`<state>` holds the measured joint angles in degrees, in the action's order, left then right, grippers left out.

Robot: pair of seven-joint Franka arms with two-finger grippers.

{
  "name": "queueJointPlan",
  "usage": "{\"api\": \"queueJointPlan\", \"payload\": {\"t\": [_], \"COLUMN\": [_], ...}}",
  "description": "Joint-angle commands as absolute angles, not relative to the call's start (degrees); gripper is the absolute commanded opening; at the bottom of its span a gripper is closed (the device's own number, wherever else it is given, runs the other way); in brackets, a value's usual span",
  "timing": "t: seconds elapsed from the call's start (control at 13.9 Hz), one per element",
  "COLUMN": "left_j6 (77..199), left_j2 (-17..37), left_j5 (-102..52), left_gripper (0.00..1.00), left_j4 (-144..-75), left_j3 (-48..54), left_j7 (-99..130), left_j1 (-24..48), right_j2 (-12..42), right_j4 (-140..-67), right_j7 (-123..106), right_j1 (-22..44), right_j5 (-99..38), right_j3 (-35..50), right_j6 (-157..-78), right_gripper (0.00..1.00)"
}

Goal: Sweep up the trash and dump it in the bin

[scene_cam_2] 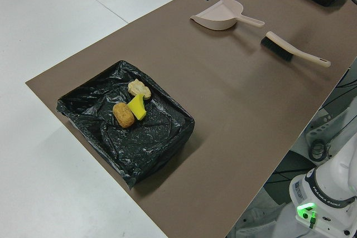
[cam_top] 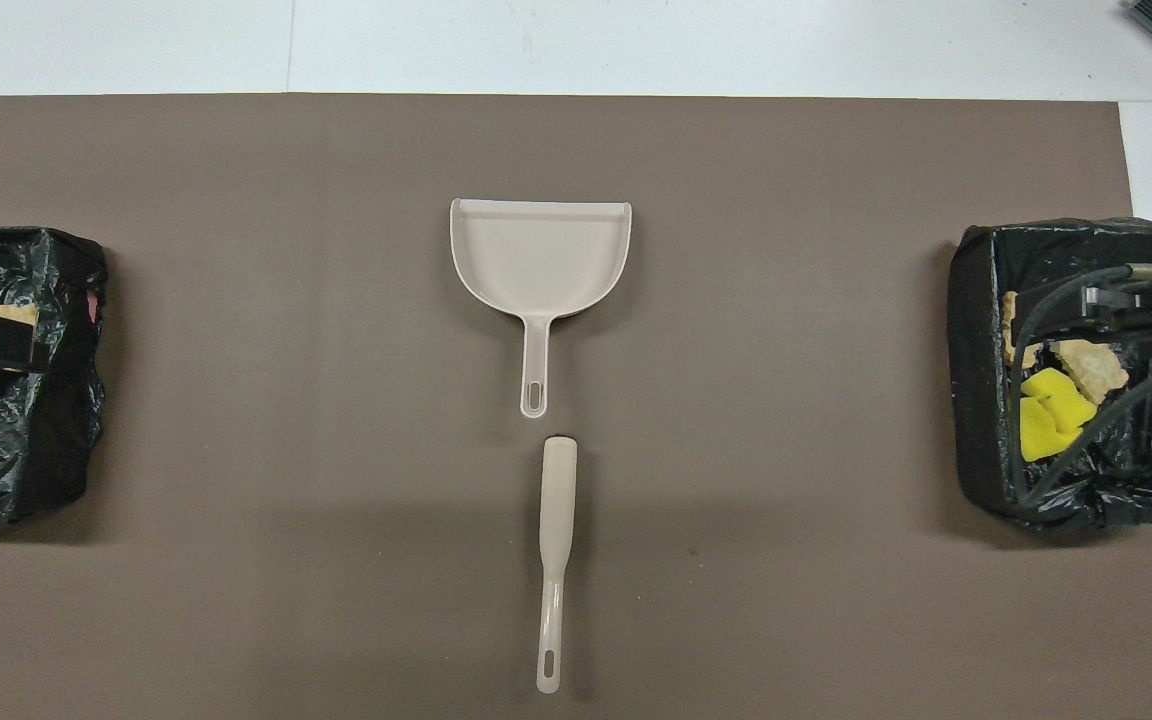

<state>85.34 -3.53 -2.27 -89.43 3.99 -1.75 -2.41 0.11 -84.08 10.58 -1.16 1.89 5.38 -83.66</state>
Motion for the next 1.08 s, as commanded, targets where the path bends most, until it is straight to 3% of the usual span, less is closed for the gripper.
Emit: {"api": "queueJointPlan", "payload": {"t": [0.0,1.01], "left_j6": [84.46,83.85], "left_j2": [-4.22,-4.22], "left_j5": [-1.32,-1.23], "left_gripper": [1.00,1.00], "left_j4": [-89.12,-88.94], "left_j3": [4.66,4.22], "left_j7": [0.95,1.84], "left_j1": [-1.58,-2.11], "right_j2": [0.00,0.09], "right_j4": [-84.11,-84.11], "right_j7": [11.16,10.72], "right_j1": [-2.02,-2.64], "right_j5": [0.97,0.88], "right_j3": [5.71,5.71], "right_j6": [-84.11,-84.20], "right_gripper": [1.00,1.00]}}
